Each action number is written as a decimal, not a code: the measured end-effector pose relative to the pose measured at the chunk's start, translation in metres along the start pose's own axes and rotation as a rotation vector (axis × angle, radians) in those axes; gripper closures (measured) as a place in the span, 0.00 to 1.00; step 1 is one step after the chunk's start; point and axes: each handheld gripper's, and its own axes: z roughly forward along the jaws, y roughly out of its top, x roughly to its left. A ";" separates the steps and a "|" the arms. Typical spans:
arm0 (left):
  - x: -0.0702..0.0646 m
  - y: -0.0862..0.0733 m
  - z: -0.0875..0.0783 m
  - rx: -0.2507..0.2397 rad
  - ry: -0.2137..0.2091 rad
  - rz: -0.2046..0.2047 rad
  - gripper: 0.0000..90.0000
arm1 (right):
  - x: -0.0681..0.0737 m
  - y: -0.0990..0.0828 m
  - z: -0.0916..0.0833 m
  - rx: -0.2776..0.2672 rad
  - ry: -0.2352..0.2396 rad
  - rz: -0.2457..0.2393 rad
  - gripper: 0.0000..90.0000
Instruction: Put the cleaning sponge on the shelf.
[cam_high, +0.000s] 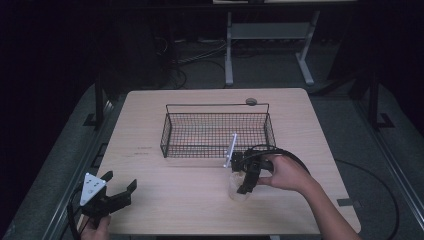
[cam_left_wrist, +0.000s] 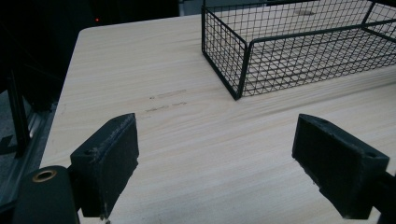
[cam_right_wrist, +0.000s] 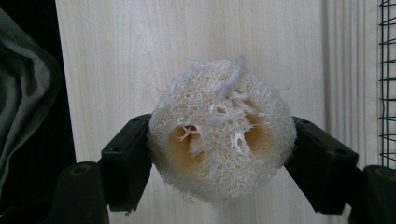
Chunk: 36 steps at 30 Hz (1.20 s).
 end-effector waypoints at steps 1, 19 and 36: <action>0.000 0.000 0.000 -0.001 -0.001 0.000 0.15 | 0.000 0.000 0.000 0.000 0.000 0.002 0.30; -0.001 0.000 0.000 -0.002 -0.001 0.001 0.15 | 0.000 0.004 -0.023 -0.050 -0.002 -0.008 0.30; -0.001 0.000 -0.001 -0.002 0.000 0.000 0.15 | -0.010 0.008 -0.049 -0.077 -0.008 -0.001 0.30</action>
